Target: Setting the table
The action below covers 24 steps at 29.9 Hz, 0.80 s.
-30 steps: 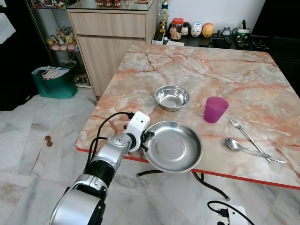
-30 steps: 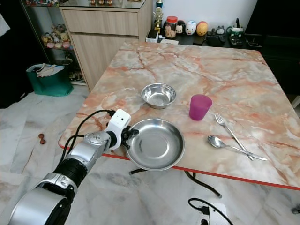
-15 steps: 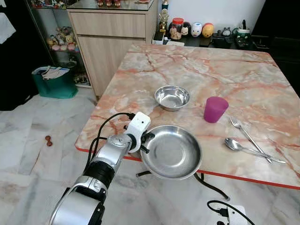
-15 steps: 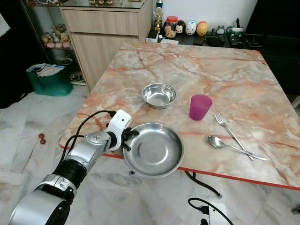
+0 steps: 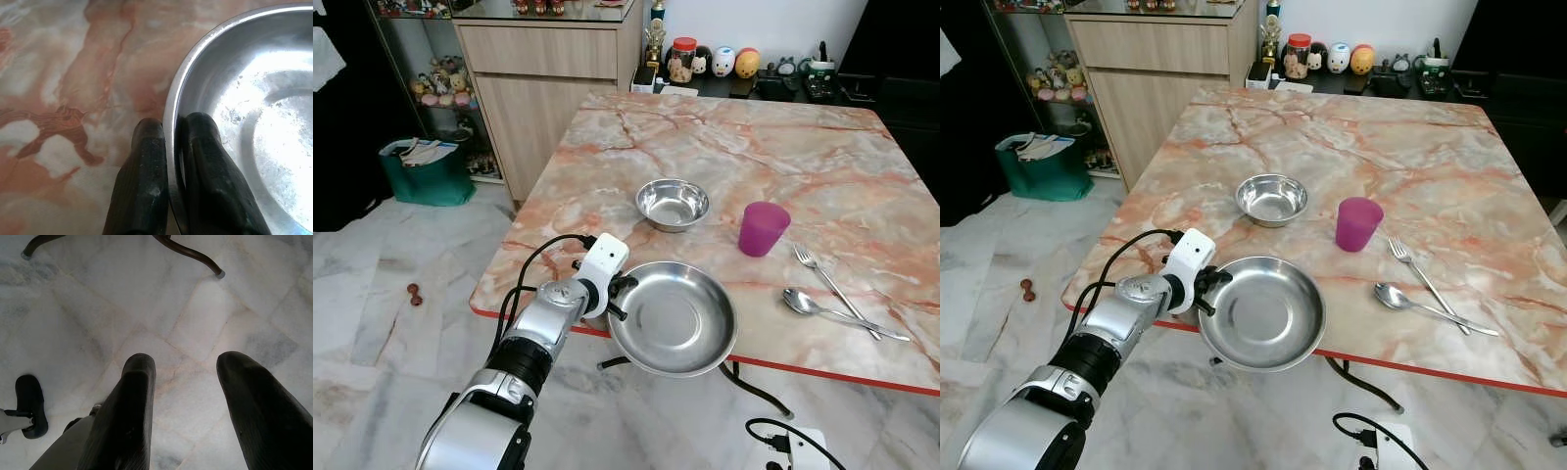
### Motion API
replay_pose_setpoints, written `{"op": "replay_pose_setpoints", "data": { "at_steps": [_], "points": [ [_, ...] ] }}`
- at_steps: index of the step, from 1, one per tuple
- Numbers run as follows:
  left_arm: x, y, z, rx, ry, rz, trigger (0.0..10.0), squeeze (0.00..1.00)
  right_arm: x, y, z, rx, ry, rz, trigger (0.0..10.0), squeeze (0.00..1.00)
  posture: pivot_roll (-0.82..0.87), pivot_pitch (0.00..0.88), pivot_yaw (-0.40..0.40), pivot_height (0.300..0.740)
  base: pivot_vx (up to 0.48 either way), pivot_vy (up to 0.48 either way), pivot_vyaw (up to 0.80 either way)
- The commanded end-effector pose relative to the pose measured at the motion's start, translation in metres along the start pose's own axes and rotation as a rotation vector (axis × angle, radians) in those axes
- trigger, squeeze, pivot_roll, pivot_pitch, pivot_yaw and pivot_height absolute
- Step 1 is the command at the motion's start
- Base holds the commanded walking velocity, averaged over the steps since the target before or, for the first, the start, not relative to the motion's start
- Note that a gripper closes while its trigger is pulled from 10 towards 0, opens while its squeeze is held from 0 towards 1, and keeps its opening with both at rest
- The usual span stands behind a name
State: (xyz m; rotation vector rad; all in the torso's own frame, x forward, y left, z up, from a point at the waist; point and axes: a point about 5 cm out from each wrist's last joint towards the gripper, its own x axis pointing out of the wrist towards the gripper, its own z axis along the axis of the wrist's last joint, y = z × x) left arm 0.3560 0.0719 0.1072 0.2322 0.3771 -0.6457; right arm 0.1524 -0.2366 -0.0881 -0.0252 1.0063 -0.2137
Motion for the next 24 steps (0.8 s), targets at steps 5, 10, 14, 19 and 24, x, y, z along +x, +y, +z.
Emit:
{"op": "replay_pose_setpoints", "data": {
  "at_steps": [5, 10, 14, 19, 24],
  "points": [
    [-0.003, 0.002, -0.015, -0.188, -0.023, 0.035, 0.0, 0.00, 0.000, 0.001, -0.001, 0.008, 0.010, 0.002, 10.0, 0.00, 0.09, 0.000, -0.008, 0.740, 0.000, 0.000, 0.00],
    [-0.014, 0.013, -0.016, -0.541, -0.185, 0.032, 10.0, 0.00, 0.000, 0.000, -0.002, -0.002, 0.010, 0.005, 10.0, 0.00, 0.10, 0.000, -0.017, 0.740, 0.000, 0.000, 0.00],
    [-0.023, 0.018, -0.021, -0.621, -0.230, 0.039, 10.0, 0.00, -0.001, -0.001, -0.003, -0.015, 0.012, 0.008, 10.0, 0.00, 0.10, 0.000, -0.026, 0.740, 0.000, 0.000, 0.00],
    [-0.029, 0.018, -0.030, -0.671, -0.244, 0.054, 10.0, 0.00, -0.001, -0.003, -0.004, -0.023, 0.016, 0.007, 10.0, 0.00, 0.10, 0.000, -0.032, 0.740, 0.000, 0.000, 0.00],
    [-0.034, 0.018, -0.026, -0.738, -0.317, 0.063, 10.0, 0.00, -0.001, -0.004, -0.005, -0.024, 0.018, 0.003, 10.0, 0.00, 0.09, 0.000, -0.032, 0.740, 0.000, 0.000, 0.00]
  ]
}}
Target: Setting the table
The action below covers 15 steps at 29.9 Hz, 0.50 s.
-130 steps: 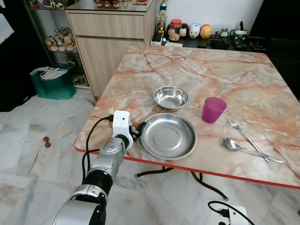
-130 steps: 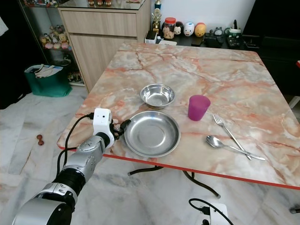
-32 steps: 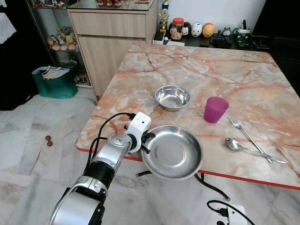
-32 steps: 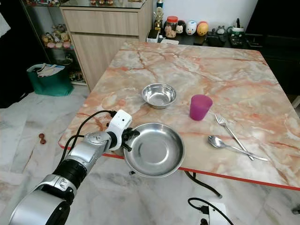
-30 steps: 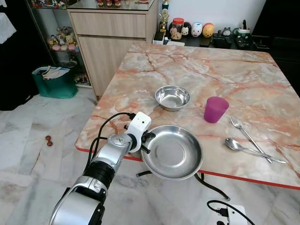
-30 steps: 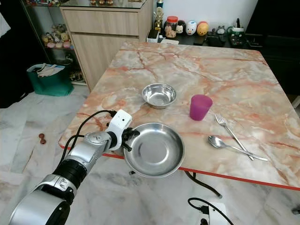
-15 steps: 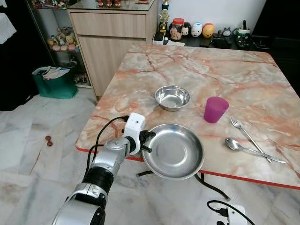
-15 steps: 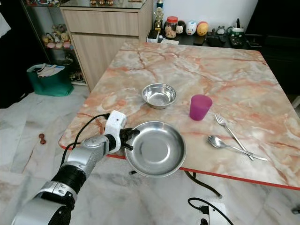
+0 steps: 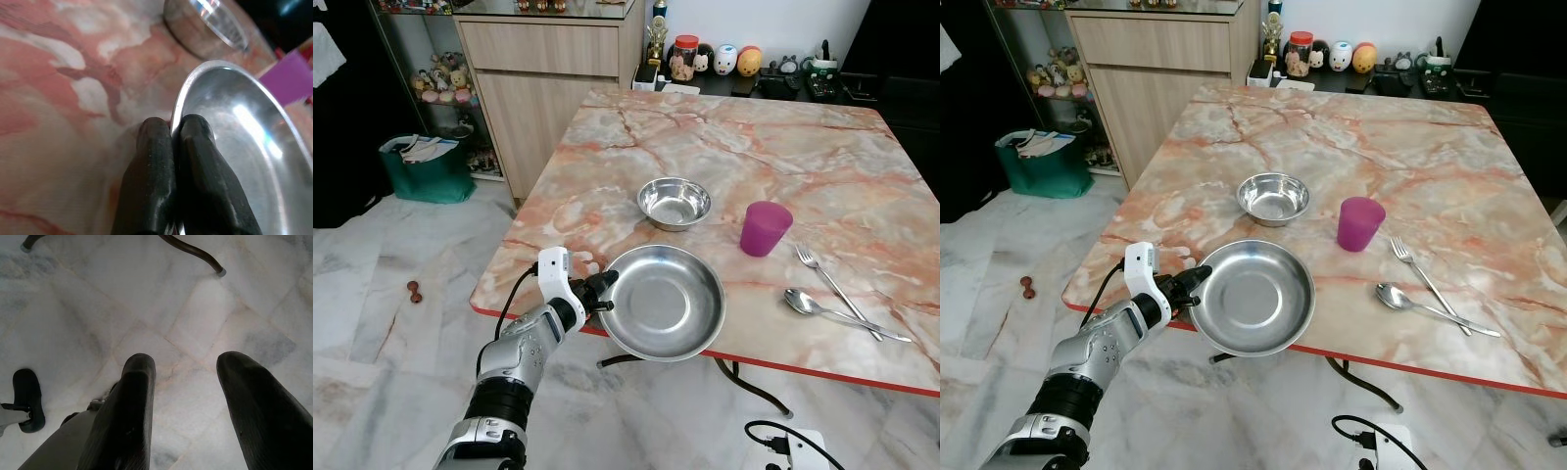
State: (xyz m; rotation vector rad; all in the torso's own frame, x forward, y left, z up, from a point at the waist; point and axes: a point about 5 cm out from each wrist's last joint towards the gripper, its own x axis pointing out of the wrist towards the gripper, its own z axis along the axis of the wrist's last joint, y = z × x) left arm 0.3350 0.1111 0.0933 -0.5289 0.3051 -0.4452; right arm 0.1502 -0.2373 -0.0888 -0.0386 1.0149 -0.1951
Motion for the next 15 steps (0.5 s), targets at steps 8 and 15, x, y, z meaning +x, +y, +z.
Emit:
{"op": "replay_pose_setpoints", "data": {
  "at_steps": [8, 15],
  "points": [
    [-0.020, -0.014, 0.032, -0.052, -0.298, -0.064, 10.0, 0.00, -0.001, -0.004, -0.003, 0.003, 0.010, -0.006, 10.0, 0.00, 0.09, 0.000, -0.038, 0.740, 0.000, 0.000, 0.00],
    [-0.036, -0.012, 0.034, -0.176, -0.347, -0.093, 10.0, 0.00, -0.001, -0.005, -0.004, 0.001, 0.011, -0.002, 10.0, 0.00, 0.09, 0.000, -0.045, 0.740, 0.000, 0.000, 0.00]
  ]
}}
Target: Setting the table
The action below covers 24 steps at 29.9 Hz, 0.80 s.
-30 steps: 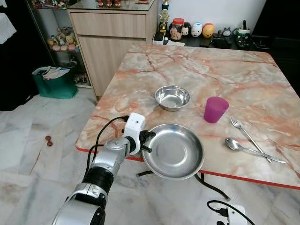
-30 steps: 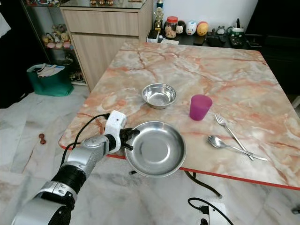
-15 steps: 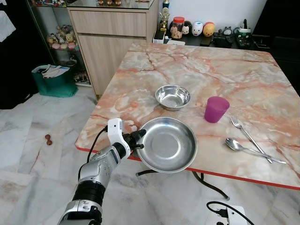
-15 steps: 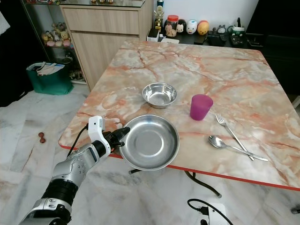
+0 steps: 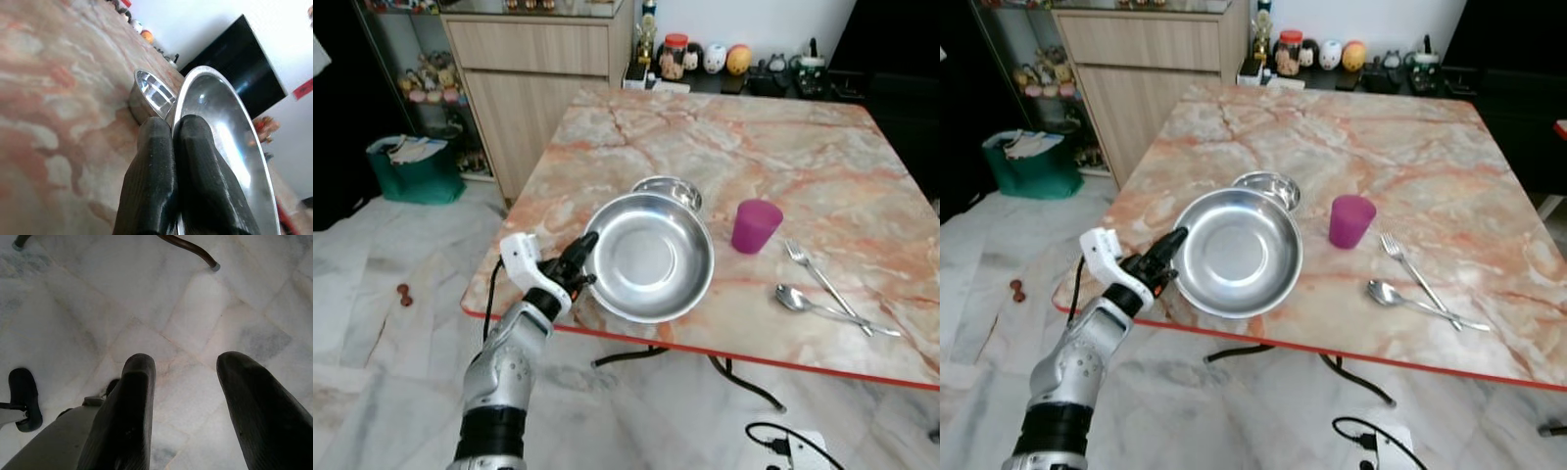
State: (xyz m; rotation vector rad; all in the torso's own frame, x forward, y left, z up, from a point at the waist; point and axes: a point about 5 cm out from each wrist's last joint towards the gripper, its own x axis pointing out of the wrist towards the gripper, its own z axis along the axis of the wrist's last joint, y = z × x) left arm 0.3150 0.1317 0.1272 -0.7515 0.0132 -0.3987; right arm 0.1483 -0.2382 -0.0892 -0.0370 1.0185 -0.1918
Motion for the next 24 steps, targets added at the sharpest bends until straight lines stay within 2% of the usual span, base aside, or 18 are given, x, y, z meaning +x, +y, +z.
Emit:
{"op": "replay_pose_setpoints", "data": {
  "at_steps": [1, 6, 8, 9, 10, 11, 15, 20, 24],
  "points": [
    [-0.003, -0.003, 0.006, -0.044, -0.033, -0.021, 10.0, 0.00, -0.001, -0.004, -0.002, 0.001, 0.008, -0.006, 10.0, 0.00, 0.09, 0.000, -0.048, 0.740, 0.000, 0.000, 0.00],
    [-0.004, -0.006, 0.012, -0.013, -0.080, -0.005, 10.0, 0.00, -0.001, -0.005, -0.002, 0.009, 0.006, -0.013, 10.0, 0.00, 0.10, 0.000, -0.055, 0.740, 0.000, 0.000, 0.00],
    [0.001, -0.013, 0.019, 0.085, -0.125, 0.014, 10.0, 0.00, -0.001, -0.006, -0.002, 0.027, 0.003, -0.024, 10.0, 0.00, 0.10, 0.000, -0.059, 0.740, 0.000, 0.000, 0.00],
    [0.001, -0.013, 0.019, 0.085, -0.125, 0.014, 10.0, 0.00, -0.001, -0.006, -0.002, 0.027, 0.003, -0.024, 10.0, 0.00, 0.10, 0.000, -0.059, 0.740, 0.000, 0.000, 0.00],
    [0.004, -0.020, 0.028, 0.068, -0.190, 0.025, 10.0, 0.00, -0.001, -0.007, -0.001, 0.026, 0.001, -0.024, 10.0, 0.00, 0.10, 0.000, -0.073, 0.740, 0.000, 0.000, 0.00],
    [0.006, -0.024, 0.032, 0.063, -0.215, 0.026, 10.0, 0.00, -0.001, -0.007, -0.001, 0.024, 0.000, -0.023, 10.0, 0.00, 0.10, 0.000, -0.073, 0.740, 0.000, 0.000, 0.00],
    [0.010, -0.032, 0.024, 0.181, -0.137, -0.018, 10.0, 0.00, -0.001, -0.006, 0.000, 0.035, -0.005, -0.024, 10.0, 0.00, 0.10, 0.000, -0.070, 0.740, 0.000, 0.000, 0.00],
    [0.005, -0.028, 0.021, 0.214, -0.122, 0.013, 10.0, 0.00, -0.001, -0.006, 0.000, 0.056, -0.011, -0.027, 10.0, 0.00, 0.09, 0.000, -0.056, 0.740, 0.000, 0.000, 0.00],
    [0.002, -0.030, 0.015, 0.242, -0.095, -0.007, 10.0, 0.00, 0.000, -0.005, 0.001, 0.054, -0.012, -0.024, 10.0, 0.00, 0.10, 0.000, -0.060, 0.740, 0.000, 0.000, 0.00]
  ]
}}
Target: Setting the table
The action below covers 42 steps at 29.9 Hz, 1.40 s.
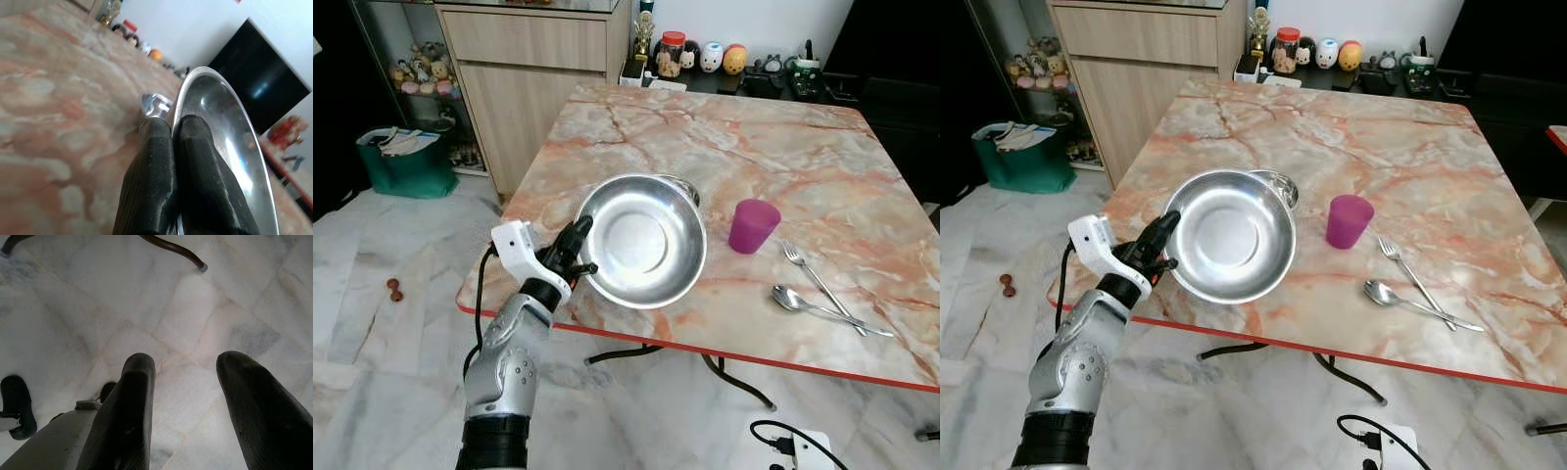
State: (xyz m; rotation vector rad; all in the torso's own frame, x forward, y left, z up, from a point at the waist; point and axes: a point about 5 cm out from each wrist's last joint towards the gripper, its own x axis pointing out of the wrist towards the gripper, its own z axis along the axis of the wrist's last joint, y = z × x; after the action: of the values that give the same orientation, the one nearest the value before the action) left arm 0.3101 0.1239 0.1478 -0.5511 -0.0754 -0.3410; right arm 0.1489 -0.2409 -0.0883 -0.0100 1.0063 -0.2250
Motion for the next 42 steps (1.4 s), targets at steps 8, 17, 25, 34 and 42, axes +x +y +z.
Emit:
{"op": "replay_pose_setpoints", "data": {
  "at_steps": [8, 17, 25, 34, 42],
  "points": [
    [0.003, -0.009, 0.013, 0.060, -0.043, -0.046, 10.0, 0.00, 0.000, -0.002, 0.001, 0.034, -0.009, -0.011, 10.0, 0.00, 0.10, 0.000, -0.054, 0.740, 0.000, 0.000, 0.00],
    [0.007, -0.010, 0.021, 0.080, -0.075, -0.050, 10.0, 0.00, 0.000, -0.002, 0.003, 0.032, -0.014, -0.008, 10.0, 0.00, 0.10, 0.000, -0.061, 0.740, 0.000, -0.274, 0.00],
    [0.009, -0.012, 0.024, 0.084, -0.091, -0.057, 10.0, 0.00, 0.000, -0.003, 0.003, 0.030, -0.016, -0.007, 10.0, 0.00, 0.10, 0.000, -0.061, 0.740, 0.000, -0.352, 0.00],
    [0.010, -0.014, 0.025, 0.096, -0.093, -0.063, 10.0, 0.00, 0.000, -0.003, 0.004, 0.030, -0.017, -0.005, 10.0, 0.00, 0.10, 0.000, -0.060, 0.740, 0.000, -0.384, 0.00],
    [0.011, -0.014, 0.023, 0.114, -0.079, -0.070, 10.0, 0.00, 0.000, -0.002, 0.004, 0.035, -0.020, -0.005, 10.0, 0.00, 0.10, 0.000, -0.056, 0.740, 0.000, -0.386, 0.00]
  ]
}}
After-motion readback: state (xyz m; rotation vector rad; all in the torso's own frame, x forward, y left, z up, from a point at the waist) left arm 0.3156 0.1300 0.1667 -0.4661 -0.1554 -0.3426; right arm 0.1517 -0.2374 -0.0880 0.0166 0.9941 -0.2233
